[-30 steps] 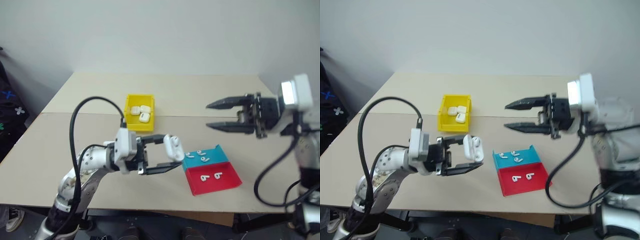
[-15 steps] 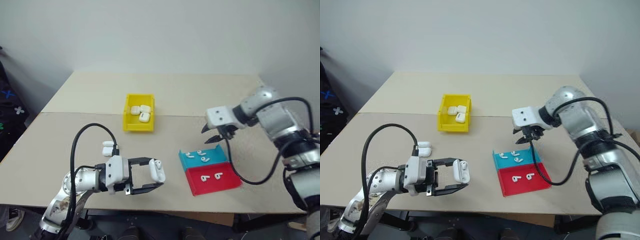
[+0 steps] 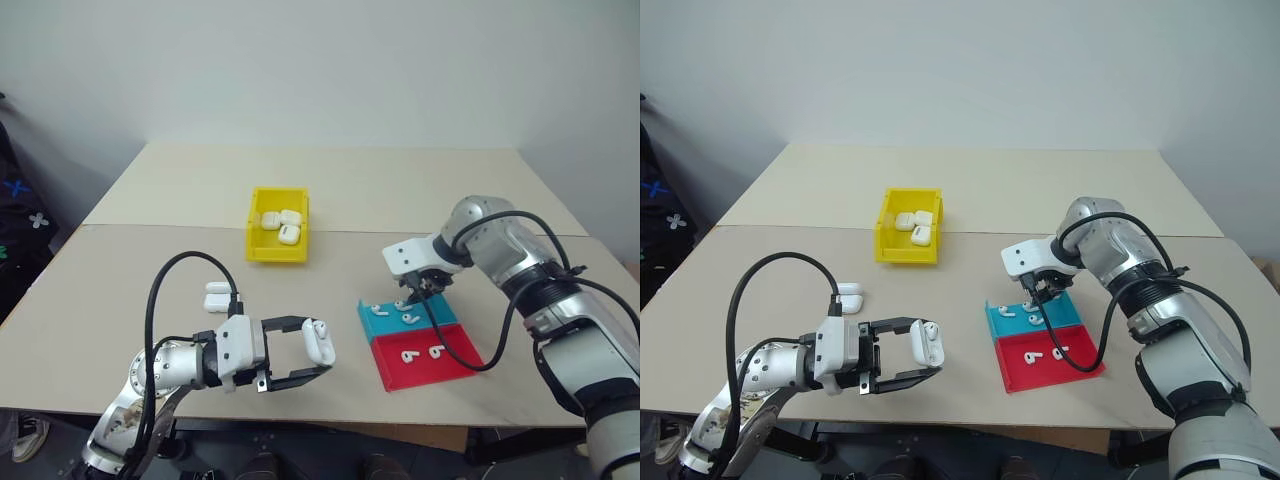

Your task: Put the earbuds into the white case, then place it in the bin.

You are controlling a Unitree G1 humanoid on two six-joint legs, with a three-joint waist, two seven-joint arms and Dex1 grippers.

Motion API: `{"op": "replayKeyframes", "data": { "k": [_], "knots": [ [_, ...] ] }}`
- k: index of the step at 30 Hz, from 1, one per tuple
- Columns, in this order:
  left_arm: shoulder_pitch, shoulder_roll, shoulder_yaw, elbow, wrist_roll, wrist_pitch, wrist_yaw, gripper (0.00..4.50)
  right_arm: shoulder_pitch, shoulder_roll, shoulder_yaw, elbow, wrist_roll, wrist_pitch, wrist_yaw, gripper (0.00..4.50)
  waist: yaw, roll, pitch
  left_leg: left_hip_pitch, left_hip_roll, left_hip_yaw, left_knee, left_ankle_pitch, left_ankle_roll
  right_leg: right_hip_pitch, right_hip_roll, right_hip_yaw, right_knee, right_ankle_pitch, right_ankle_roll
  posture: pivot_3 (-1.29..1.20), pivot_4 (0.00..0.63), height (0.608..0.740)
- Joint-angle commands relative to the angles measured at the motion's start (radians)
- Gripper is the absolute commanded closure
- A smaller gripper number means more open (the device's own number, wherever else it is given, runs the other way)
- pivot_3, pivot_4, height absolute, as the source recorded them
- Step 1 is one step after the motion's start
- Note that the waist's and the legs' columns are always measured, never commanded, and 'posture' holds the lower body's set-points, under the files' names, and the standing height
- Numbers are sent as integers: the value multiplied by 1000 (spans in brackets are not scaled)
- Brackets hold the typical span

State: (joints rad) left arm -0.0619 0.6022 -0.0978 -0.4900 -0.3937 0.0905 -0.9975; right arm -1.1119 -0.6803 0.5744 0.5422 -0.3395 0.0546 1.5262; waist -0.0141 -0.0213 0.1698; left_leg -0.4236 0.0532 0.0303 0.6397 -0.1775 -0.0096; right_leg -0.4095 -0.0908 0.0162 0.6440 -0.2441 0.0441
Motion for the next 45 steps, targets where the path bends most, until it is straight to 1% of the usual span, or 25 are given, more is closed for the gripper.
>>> {"op": "replayKeyframes", "data": {
  "k": [1,20,38,41,42,45],
  "knots": [
    [-14,-6,-1,-30,-3,-17,11,1725,10,6,-15,-13,-9,11,-1,2225,0,0,0,0,0,0,0,0,0,0,0,0,0,0,0,0,150,740],
    [-16,-13,-11,-30,11,-23,21,1725,34,49,-4,53,-71,-31,-63,2225,0,0,0,0,0,0,0,0,0,0,0,0,0,0,0,0,150,740],
    [-21,-9,-17,-23,20,-31,16,1725,52,49,-14,43,-59,-61,-46,2225,0,0,0,1,0,0,0,0,0,1,0,0,0,0,0,0,150,740],
    [-22,-9,-18,-21,23,-32,14,1725,56,44,-12,44,-61,-82,-48,2803,0,0,0,1,0,0,0,0,0,1,0,0,0,0,0,0,150,740],
    [-23,-10,-18,-21,23,-31,15,1725,57,44,-13,44,-61,-84,-50,3101,-1,0,0,1,0,0,0,0,0,1,0,0,0,0,0,0,150,740],
    [-26,-11,-15,-18,22,-31,11,1725,56,49,-18,44,-59,-82,-52,3101,-1,0,0,2,0,0,0,0,0,2,0,0,0,0,0,0,150,740]
  ]
}}
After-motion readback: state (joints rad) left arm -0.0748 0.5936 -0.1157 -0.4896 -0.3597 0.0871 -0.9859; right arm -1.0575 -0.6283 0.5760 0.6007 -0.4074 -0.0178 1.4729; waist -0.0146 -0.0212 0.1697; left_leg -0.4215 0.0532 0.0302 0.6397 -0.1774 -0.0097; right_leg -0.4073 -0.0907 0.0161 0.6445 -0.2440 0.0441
